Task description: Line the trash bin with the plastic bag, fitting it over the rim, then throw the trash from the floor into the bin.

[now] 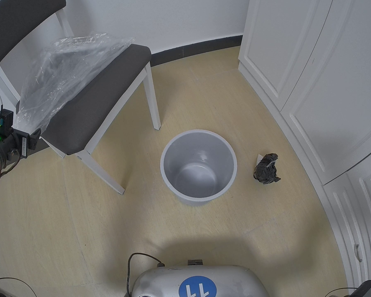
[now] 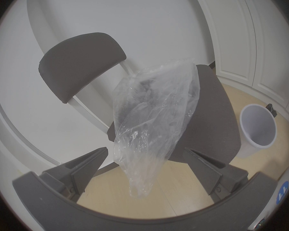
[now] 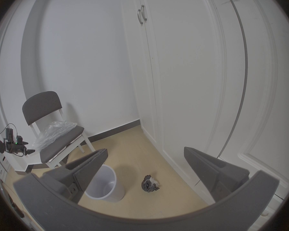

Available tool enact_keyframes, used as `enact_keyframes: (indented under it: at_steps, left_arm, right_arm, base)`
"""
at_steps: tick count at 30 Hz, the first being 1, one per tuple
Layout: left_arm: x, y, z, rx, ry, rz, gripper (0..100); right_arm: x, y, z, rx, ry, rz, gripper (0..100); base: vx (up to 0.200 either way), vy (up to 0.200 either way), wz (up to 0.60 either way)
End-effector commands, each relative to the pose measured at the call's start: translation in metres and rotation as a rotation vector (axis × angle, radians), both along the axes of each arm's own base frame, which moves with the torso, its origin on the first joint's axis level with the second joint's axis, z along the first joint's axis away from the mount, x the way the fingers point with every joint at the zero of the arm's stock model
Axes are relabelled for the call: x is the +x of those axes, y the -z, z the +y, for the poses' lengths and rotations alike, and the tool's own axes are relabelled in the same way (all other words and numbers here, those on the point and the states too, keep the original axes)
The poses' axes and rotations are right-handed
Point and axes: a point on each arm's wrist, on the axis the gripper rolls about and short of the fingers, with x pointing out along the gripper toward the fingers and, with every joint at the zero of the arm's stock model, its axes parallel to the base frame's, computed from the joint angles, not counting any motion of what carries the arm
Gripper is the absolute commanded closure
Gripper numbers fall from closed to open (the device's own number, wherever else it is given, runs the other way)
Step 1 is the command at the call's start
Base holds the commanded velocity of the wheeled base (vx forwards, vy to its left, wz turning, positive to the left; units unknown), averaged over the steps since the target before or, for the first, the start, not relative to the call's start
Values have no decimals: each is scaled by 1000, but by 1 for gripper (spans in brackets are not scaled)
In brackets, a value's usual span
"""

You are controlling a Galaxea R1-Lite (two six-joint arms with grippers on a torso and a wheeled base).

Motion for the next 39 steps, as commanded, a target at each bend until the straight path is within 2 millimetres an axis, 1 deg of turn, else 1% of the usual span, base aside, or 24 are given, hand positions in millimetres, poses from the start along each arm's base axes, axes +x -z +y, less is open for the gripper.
enact_keyframes:
  at_steps: [1, 3, 5, 9, 13, 16, 18, 20, 25, 33, 39]
  left_arm:
    - [13, 6, 5, -2, -26, 21, 0]
    - [14, 6, 5, -3, -28, 24, 0]
    - [19, 11, 5, -4, -29, 38, 0]
    - [25, 8, 8, -2, -38, 32, 0]
    - [29, 4, 11, 3, -55, 16, 0]
    - [33, -1, 13, 13, -102, 4, 0]
    - [36, -7, 14, 15, -116, -17, 0]
    - [37, -13, 15, 15, -121, -43, 0]
    - [37, -18, 15, 20, -122, -73, 0]
    - [36, -18, 15, 23, -124, -72, 0]
    - [41, -12, 25, 7, -150, -9, 0]
  right_arm:
    - [0, 0, 0, 0, 4, -1, 0]
    - [0, 0, 0, 1, 5, -1, 0]
    - [0, 0, 0, 1, 5, -1, 0]
    - [0, 0, 0, 0, 4, 1, 0]
    - [0, 0, -1, 1, 7, 1, 0]
    - [1, 0, 0, 0, 7, 4, 0]
    - [1, 0, 0, 0, 7, 4, 0]
    - [1, 0, 0, 0, 7, 2, 0]
    - [1, 0, 0, 1, 7, 1, 0]
    - [0, 0, -1, -1, 7, -2, 0]
    - [0, 0, -1, -1, 6, -2, 0]
  base:
    - [0, 0, 0]
    - [0, 0, 0]
    - [0, 0, 0]
    - [0, 0, 0]
    - [0, 0, 0]
    - [0, 0, 0]
    - [0, 0, 0]
    - [0, 0, 0]
    - [0, 0, 0]
    - [0, 0, 0]
    - [0, 0, 0]
